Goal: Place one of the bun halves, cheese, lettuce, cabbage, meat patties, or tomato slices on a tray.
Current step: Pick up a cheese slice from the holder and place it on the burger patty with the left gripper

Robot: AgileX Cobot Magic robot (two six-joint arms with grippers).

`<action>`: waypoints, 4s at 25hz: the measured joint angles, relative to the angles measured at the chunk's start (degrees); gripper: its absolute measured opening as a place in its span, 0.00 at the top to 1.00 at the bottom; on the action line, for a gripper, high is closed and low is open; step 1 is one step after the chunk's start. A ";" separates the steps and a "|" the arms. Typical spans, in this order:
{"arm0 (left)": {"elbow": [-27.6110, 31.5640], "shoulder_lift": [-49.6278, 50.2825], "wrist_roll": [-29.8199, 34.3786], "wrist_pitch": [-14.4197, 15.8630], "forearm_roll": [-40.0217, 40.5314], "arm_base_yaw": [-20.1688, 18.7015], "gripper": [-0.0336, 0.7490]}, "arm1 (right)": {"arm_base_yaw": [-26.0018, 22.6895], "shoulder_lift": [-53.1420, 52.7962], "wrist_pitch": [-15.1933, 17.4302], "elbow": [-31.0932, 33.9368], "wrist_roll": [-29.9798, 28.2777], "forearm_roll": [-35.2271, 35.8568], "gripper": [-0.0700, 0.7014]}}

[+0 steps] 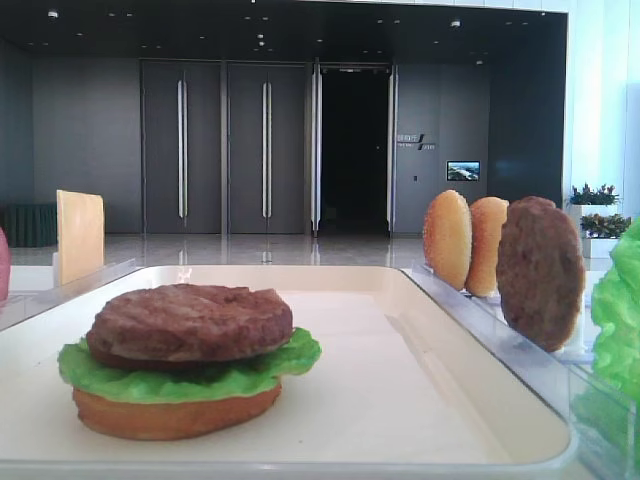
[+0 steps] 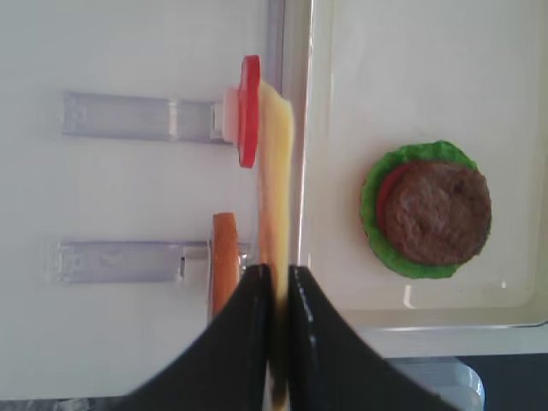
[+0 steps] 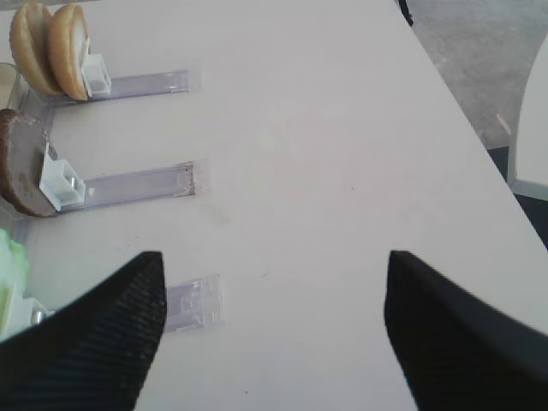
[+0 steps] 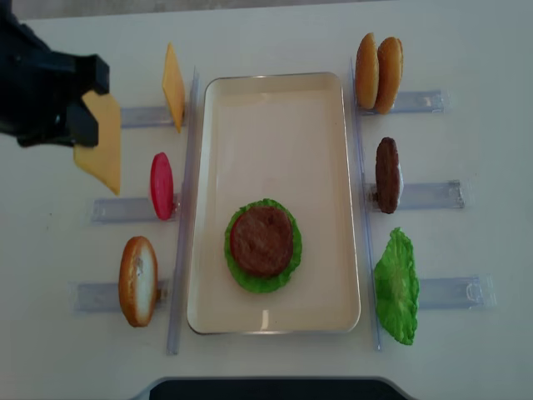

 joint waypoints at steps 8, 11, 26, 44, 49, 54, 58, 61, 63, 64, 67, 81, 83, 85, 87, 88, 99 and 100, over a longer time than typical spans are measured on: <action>8.13 -5.86 -0.49 0.10 -0.54 0.00 0.93 | 0.00 0.00 0.00 0.00 -0.34 0.00 0.22; 10.12 -5.86 -0.49 0.10 -1.03 0.00 0.93 | 0.00 0.00 0.00 0.00 -0.34 0.00 0.22; 20.27 -1.06 32.32 -16.08 -39.95 0.00 0.93 | 0.00 0.00 0.00 0.00 0.00 0.00 0.22; 35.14 5.91 70.13 -20.00 -77.24 0.00 0.93 | 0.00 0.00 0.00 0.00 -0.34 0.00 0.22; 35.14 12.44 76.75 -19.30 -84.35 0.00 0.93 | 0.00 0.00 0.00 0.00 -0.34 0.00 0.22; 35.14 18.98 82.99 -17.62 -89.42 0.00 0.93 | 0.00 0.00 0.00 0.00 -0.34 0.00 0.22; 35.14 22.25 86.77 -17.62 -90.43 0.00 0.93 | 0.00 0.00 0.00 0.00 -0.34 0.00 0.22; 35.14 23.12 88.63 -17.85 -90.64 0.00 0.93 | 0.00 0.00 0.00 0.00 -0.34 0.00 0.22; 35.14 23.12 89.82 -18.07 -91.65 0.00 0.93 | 0.00 0.00 0.00 0.00 -0.34 0.00 0.22; 35.14 23.12 90.82 -18.13 -92.57 0.00 0.93 | 0.00 0.00 0.00 0.00 -0.34 0.00 0.22; 35.14 23.12 95.17 -18.13 -95.48 0.00 0.93 | 0.00 0.00 0.00 0.00 0.00 0.00 0.22; 35.14 23.14 88.27 -18.08 -95.82 0.00 0.93 | 0.00 0.00 0.00 0.00 -0.34 0.00 0.22; 35.14 23.14 85.19 -18.08 -95.82 0.00 0.93 | 0.00 0.00 0.00 0.00 -0.34 0.00 0.22; 35.14 23.14 82.40 -18.08 -95.08 0.00 0.93 | 0.00 0.00 0.00 0.00 -0.34 0.00 0.22; 35.14 23.09 80.19 -18.02 -93.59 0.00 0.93 | 0.00 0.00 0.00 0.00 -0.34 0.00 0.22; 35.14 22.76 79.56 -18.02 -92.56 0.00 0.93 | 0.00 0.00 0.00 0.00 -0.34 0.00 0.22; 37.68 9.77 65.71 -22.22 -82.16 5.28 0.93 | 0.00 0.00 0.00 0.00 -0.34 0.00 0.22; 37.93 9.64 65.24 -22.27 -81.73 5.34 0.93 | 0.00 0.00 0.00 0.00 0.00 0.00 0.22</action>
